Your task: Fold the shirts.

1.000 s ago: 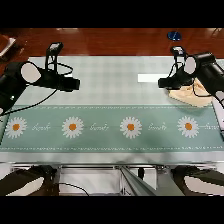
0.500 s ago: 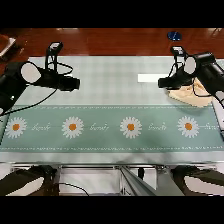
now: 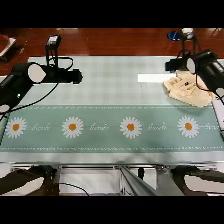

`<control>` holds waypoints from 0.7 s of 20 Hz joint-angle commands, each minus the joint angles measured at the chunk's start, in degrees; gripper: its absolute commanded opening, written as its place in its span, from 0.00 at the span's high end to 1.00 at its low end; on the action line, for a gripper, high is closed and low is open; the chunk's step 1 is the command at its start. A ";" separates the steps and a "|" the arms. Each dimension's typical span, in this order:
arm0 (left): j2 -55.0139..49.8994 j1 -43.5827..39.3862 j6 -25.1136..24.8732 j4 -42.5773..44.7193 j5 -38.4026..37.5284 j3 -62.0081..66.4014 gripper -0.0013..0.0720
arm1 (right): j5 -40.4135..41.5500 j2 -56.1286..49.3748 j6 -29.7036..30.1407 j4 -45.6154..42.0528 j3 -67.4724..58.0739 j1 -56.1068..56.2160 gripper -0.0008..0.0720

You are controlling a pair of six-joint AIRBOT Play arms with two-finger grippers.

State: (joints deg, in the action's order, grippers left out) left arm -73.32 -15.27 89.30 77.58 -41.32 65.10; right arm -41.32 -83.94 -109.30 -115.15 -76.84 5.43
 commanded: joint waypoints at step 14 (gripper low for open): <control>-2.78 0.20 -0.07 0.31 -3.52 0.57 0.29 | -27.47 -20.55 19.74 28.89 -9.64 -28.76 0.88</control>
State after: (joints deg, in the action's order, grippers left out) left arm -76.23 -15.29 89.34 77.80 -41.41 65.25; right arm -62.74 -103.39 -97.38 -95.18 -86.39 -21.91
